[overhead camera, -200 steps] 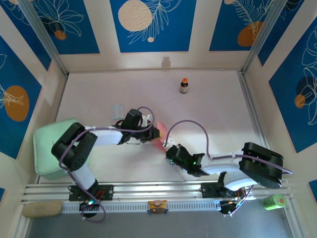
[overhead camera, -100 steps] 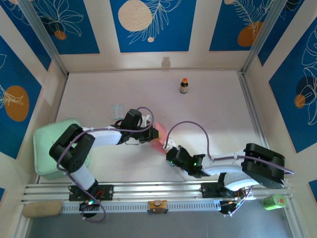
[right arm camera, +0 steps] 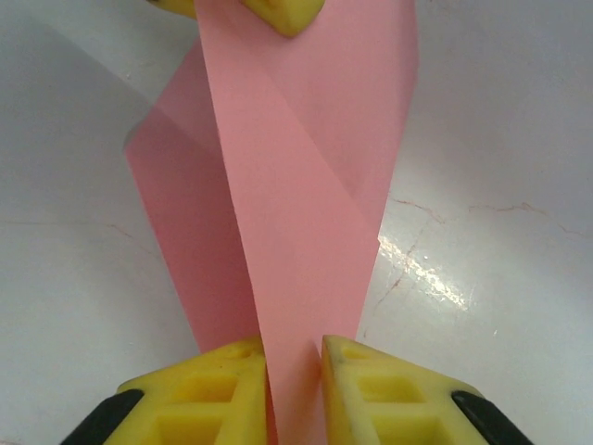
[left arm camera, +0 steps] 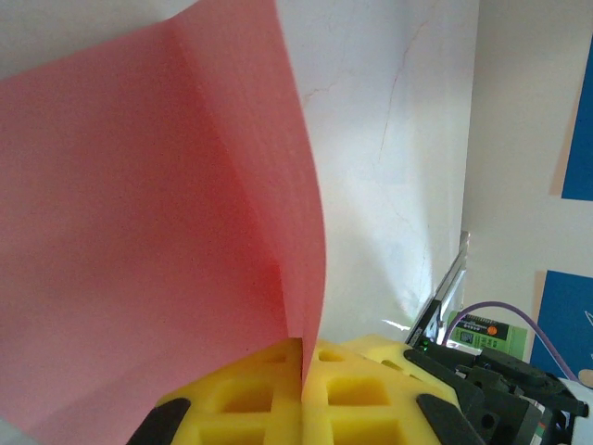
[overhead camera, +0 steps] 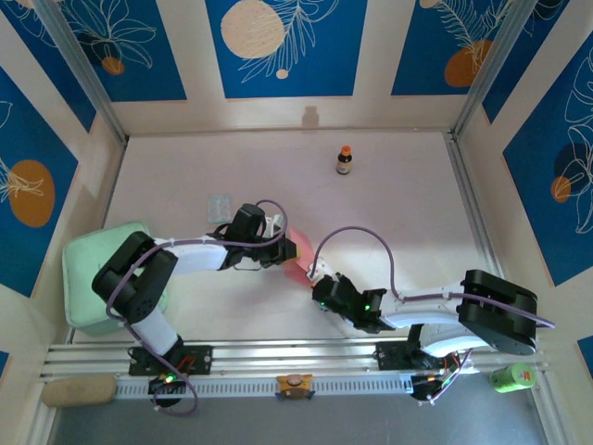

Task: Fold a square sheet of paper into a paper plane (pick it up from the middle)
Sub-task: Fourth fold the wing at the center of the table.

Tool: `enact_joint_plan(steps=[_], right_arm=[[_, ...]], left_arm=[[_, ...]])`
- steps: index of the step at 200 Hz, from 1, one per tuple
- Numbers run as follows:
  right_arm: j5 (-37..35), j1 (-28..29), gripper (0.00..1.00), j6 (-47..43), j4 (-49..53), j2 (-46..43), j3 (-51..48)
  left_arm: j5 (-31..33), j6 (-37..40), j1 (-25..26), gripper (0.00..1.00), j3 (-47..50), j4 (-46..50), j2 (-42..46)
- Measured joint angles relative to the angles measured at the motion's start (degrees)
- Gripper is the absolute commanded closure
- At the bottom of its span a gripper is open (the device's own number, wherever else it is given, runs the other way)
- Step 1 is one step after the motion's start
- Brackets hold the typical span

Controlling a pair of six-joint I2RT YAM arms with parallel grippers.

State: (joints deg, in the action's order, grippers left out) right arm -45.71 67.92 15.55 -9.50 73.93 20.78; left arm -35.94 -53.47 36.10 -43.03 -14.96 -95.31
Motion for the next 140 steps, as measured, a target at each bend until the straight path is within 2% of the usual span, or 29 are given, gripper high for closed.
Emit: enact_joint_plan(steps=[66, 100, 140], right_arm=[[0.7, 0.0, 0.61, 0.0, 0.6, -2.8, -0.2], [1.5, 0.1, 0.58, -0.5, 0.5, -7.4, -2.0], [2.9, 0.1, 0.54, -4.8, -1.5, -5.8, -2.4]], left_arm=[[0.0, -0.1, -0.2, 1.00, 1.5, -1.4, 0.0], [0.0, -0.2, -0.4, 1.00, 1.6, -2.1, 0.0], [0.0, -0.2, -0.4, 1.00, 1.6, -2.1, 0.0]])
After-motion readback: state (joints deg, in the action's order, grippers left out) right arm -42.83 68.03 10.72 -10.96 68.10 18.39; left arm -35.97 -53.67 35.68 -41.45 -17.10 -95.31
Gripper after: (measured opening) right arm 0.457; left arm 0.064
